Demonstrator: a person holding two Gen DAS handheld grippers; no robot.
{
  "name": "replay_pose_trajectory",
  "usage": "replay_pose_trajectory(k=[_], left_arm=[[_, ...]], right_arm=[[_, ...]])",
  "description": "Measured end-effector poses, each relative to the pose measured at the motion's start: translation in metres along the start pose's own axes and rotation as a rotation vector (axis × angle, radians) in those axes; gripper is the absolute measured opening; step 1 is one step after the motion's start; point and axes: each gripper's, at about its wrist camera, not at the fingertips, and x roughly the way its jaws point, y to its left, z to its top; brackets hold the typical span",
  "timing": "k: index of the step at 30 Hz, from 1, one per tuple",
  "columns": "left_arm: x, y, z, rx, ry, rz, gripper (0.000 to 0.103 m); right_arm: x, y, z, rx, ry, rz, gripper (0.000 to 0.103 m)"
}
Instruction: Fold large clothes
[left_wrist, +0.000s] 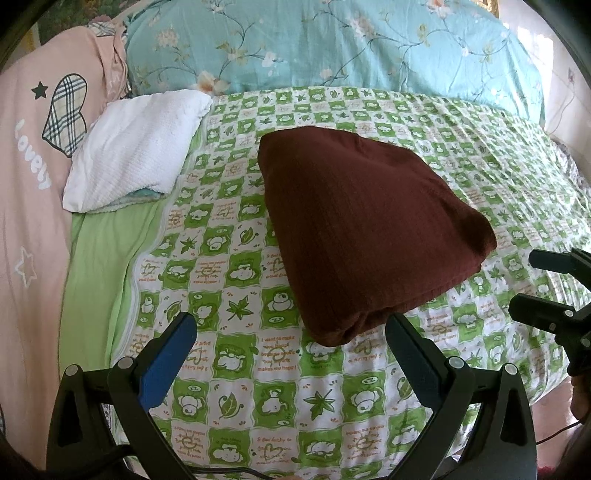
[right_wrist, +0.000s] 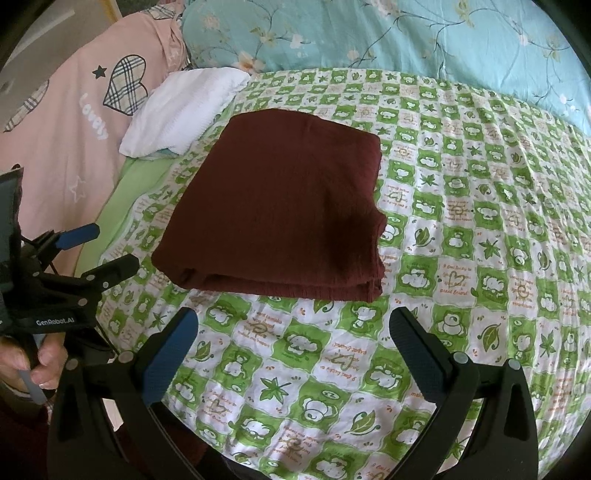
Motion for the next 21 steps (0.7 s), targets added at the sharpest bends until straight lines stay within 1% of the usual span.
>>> replay_pose_trajectory(k=[21], left_arm=[[-0.0073,0.0057,0.0004,-0.002,-0.023,-0.015,0.102]], right_arm=[[-0.0060,0.0076,-0.0005,-0.007,-0.012,0.004,0.103]])
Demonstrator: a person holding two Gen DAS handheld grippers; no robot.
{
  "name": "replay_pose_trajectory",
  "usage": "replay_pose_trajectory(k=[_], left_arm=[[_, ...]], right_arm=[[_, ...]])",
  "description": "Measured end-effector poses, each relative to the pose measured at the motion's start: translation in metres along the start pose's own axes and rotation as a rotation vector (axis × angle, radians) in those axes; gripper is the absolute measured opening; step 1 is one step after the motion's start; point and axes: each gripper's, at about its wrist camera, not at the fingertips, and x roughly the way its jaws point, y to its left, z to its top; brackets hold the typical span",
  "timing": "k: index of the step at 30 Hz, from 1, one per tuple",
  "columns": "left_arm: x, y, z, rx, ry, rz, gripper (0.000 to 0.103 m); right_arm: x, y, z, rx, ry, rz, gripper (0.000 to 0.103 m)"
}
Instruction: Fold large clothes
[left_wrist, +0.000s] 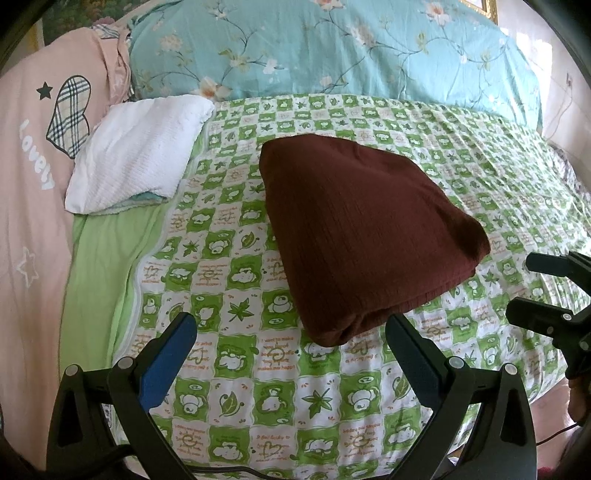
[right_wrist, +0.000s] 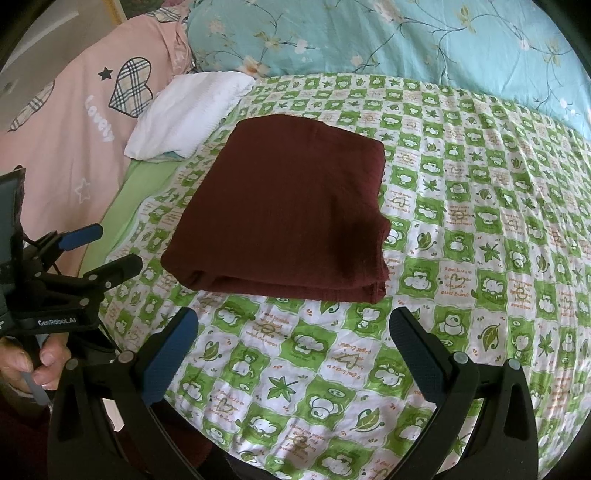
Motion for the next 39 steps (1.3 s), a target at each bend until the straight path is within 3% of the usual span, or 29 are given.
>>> replay_pose_trajectory(k=[39], left_arm=[[-0.0028,0.0039,0.0010,-0.002,-0.004,0.002,0.102]], right_arm=[[-0.0003,0.0035,-0.0003,-0.004,-0.002,0.002,0.103]])
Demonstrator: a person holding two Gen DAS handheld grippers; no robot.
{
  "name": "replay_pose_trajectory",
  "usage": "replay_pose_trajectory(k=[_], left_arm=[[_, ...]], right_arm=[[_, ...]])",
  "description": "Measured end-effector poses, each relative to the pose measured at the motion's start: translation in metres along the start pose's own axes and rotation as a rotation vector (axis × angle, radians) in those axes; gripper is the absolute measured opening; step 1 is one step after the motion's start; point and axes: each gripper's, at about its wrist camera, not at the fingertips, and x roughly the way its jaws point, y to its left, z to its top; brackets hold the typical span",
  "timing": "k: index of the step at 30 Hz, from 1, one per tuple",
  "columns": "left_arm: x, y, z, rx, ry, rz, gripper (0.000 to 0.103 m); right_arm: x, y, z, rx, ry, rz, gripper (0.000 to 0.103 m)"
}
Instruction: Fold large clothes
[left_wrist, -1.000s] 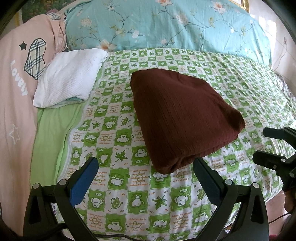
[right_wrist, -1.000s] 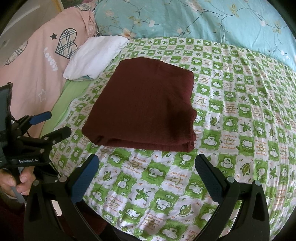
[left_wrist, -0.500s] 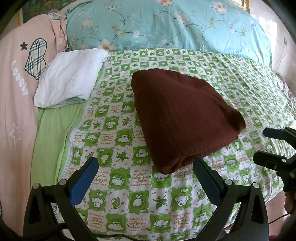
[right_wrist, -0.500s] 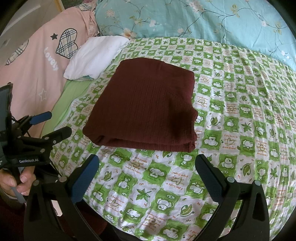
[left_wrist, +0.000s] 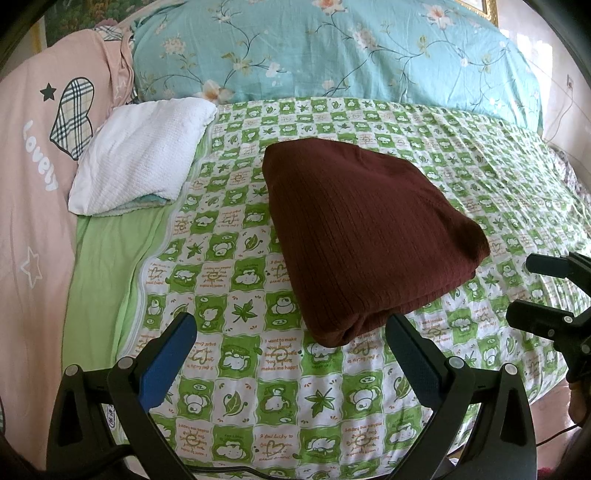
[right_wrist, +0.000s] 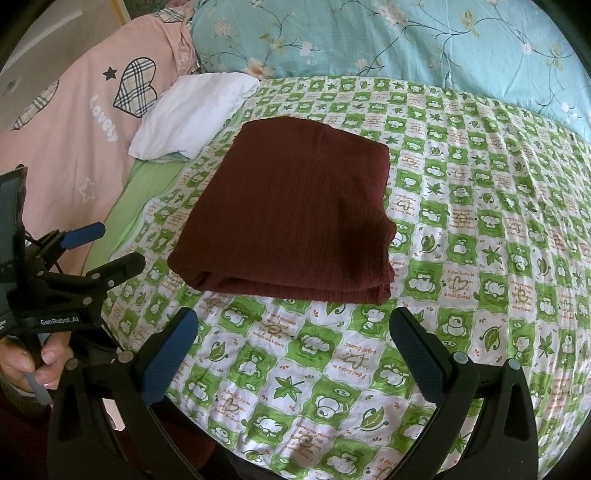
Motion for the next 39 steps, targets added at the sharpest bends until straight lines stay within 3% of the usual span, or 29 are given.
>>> replay_pose_trajectory(k=[39], left_arm=[[0.012,-0.002,0.012,0.006,-0.001,0.000,0.102]], right_arm=[[0.008,-0.011,0.019,-0.001,-0.015,0.020,0.103]])
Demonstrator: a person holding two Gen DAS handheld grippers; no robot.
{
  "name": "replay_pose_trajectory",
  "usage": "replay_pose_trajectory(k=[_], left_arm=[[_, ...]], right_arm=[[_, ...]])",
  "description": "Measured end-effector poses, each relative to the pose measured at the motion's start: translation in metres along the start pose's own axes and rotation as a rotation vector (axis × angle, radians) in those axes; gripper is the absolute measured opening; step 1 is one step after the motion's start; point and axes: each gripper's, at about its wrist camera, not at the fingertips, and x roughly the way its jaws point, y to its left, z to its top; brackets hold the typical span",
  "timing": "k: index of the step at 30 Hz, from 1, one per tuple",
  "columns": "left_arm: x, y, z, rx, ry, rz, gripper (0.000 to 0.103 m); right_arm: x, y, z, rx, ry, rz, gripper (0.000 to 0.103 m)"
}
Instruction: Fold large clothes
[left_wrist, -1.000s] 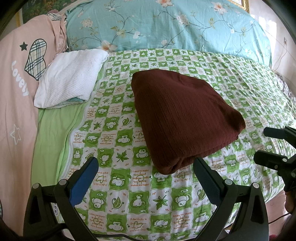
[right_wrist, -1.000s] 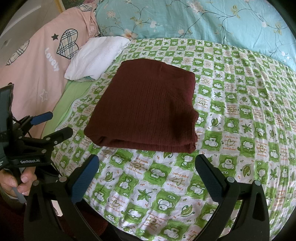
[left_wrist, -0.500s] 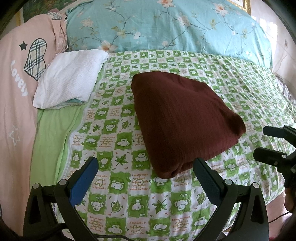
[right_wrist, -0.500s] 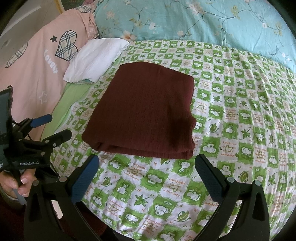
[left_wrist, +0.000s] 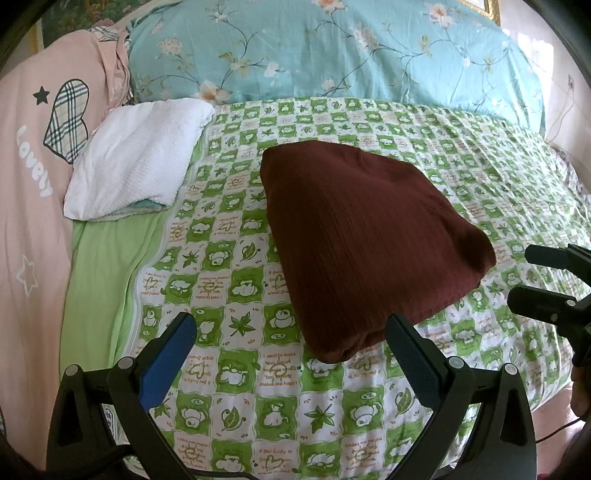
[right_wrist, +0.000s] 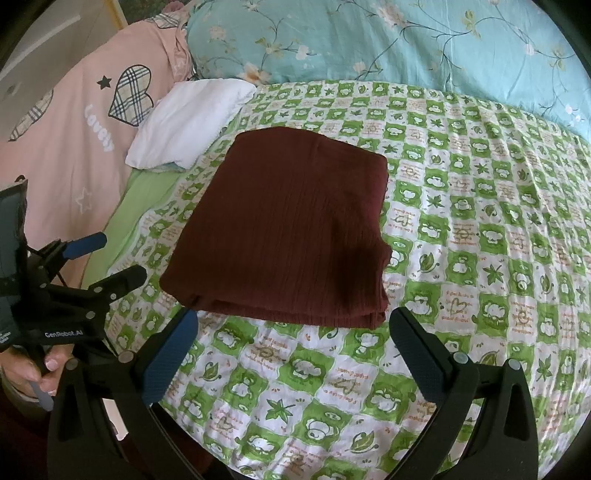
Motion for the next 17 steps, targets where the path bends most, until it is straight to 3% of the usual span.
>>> replay_pose_trajectory(k=[17], left_arm=[[0.0018,0.0036,0.0009,-0.010,-0.004,0.001,0.102]], right_arm=[[0.0018,0.0025,0.0038,-0.002,-0.004,0.013,0.103]])
